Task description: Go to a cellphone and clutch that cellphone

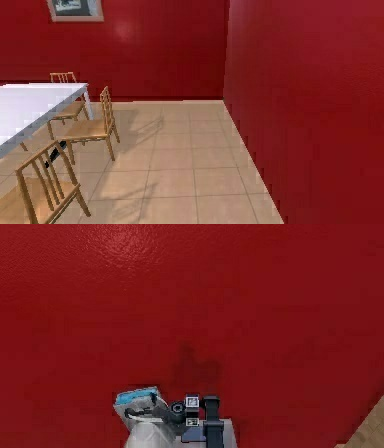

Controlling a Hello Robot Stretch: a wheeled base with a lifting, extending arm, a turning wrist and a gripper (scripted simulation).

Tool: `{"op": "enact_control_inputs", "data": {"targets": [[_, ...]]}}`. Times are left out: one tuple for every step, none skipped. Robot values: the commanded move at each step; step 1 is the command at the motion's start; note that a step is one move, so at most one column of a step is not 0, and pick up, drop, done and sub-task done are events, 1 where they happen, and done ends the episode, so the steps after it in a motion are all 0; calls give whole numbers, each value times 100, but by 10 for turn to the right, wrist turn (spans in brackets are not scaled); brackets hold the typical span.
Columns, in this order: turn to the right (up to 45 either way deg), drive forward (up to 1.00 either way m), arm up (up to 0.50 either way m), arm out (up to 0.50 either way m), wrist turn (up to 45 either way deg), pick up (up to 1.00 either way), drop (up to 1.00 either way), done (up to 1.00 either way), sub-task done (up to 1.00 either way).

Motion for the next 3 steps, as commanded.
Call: {"op": "enact_control_inputs", "data": {"targets": [[0,0,0,0,390,0,0,0,0],[0,0,-30,0,0,0,0,0,0],[0,0,0,0,0,100,0,0,0]]}}
